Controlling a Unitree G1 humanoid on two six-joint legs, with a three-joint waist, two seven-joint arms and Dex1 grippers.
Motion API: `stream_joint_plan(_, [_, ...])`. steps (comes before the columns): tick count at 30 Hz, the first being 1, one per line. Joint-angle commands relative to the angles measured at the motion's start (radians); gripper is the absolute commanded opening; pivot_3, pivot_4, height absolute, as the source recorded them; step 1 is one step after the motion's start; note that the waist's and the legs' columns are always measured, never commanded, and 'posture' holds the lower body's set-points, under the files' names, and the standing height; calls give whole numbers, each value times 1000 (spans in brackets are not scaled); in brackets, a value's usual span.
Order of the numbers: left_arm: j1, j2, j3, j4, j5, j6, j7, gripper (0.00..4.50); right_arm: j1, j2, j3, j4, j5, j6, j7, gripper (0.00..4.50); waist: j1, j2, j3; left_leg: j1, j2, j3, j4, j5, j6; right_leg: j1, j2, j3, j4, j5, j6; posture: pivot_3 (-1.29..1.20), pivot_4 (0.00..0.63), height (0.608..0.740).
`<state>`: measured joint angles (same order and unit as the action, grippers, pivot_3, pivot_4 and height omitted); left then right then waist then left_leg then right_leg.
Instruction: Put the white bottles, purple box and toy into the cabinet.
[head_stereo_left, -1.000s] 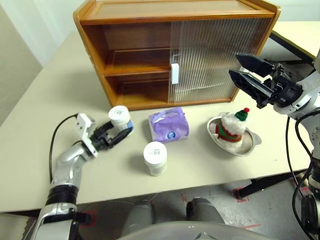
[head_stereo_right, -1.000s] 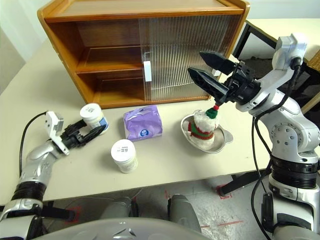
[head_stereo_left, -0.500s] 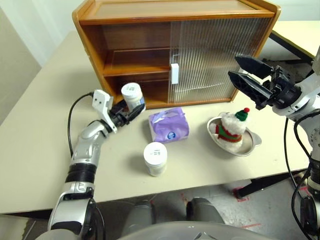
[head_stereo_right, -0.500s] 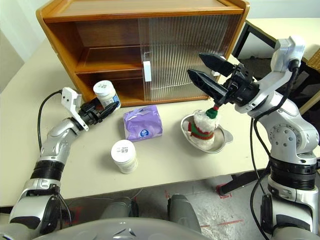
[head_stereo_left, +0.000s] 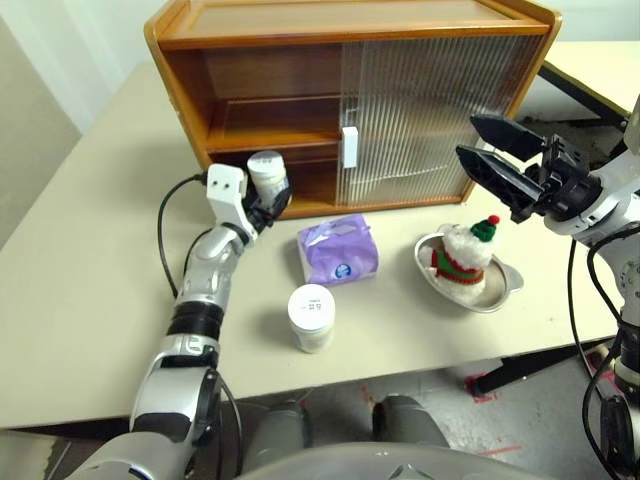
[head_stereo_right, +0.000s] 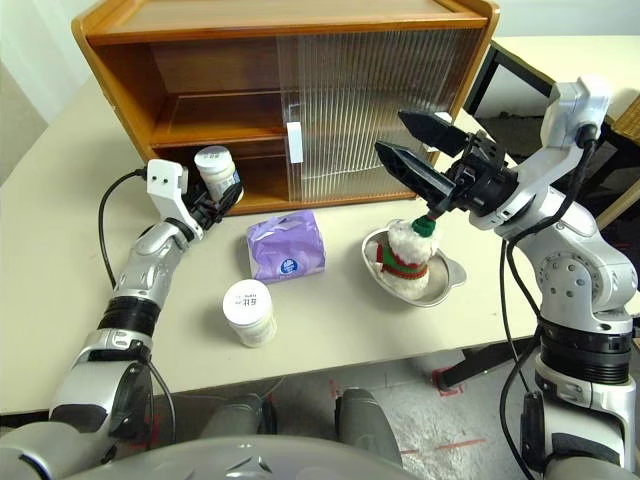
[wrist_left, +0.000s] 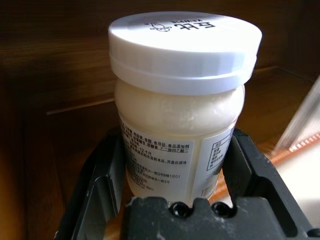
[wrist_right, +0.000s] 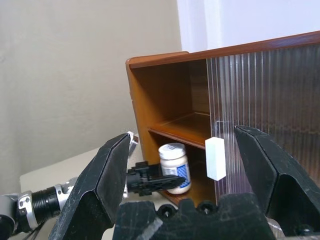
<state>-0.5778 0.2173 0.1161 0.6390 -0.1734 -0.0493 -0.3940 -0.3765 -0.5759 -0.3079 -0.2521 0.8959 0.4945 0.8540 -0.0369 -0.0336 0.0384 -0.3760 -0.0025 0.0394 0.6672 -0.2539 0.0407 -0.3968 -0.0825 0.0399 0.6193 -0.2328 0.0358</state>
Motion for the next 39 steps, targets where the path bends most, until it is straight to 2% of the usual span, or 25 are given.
stream_joint_plan(1, [-46,-18,-4,53,44,-36,85,3067,5,-1,-10,-18,0,-12,-4,4500,0,0,0,0,0,0,0,0,0,0,0,0,0,0,0,-101,0,740])
stream_joint_plan(11, [-174,-58,8,295,94,-63,260,3067,13,-8,-17,-36,8,-3,-12,4500,-2,-1,0,0,-1,0,0,0,0,0,0,0,0,0,1,-125,0,740])
stream_joint_plan(19, [-256,-80,18,459,96,-119,288,3067,18,-10,-23,-49,9,1,-21,4500,-4,-1,0,0,-1,0,0,0,-1,0,0,0,-1,0,1,-140,0,740])
stream_joint_plan(27, [-278,-78,16,501,102,-142,261,3067,17,-9,-22,-49,7,-1,-26,4500,-7,-1,0,0,-1,0,1,-1,-2,1,0,0,-1,1,1,-140,0,740])
stream_joint_plan(28, [-275,-78,15,495,101,-145,251,3797,16,-8,-22,-49,7,-1,-27,4500,-8,-1,0,0,-1,0,1,-1,-2,1,0,0,-1,1,1,-140,0,740])
stream_joint_plan(30, [-263,-80,18,476,91,-154,220,4446,16,-7,-20,-48,7,-2,-27,4500,-8,-1,0,0,-1,0,1,-1,-2,1,0,0,-1,1,1,-137,0,740])
stream_joint_plan(34, [-212,-77,12,394,90,-167,181,4481,15,-4,-17,-47,7,-4,-27,4500,-9,-1,0,0,-1,0,0,-1,-2,1,0,0,-1,1,1,-138,0,740])
stream_joint_plan(39, [-80,-65,12,156,82,-92,176,4481,19,-5,-20,-47,8,-5,-25,4500,-25,-1,0,0,-1,0,0,-2,-3,0,0,0,0,1,1,-132,0,740])
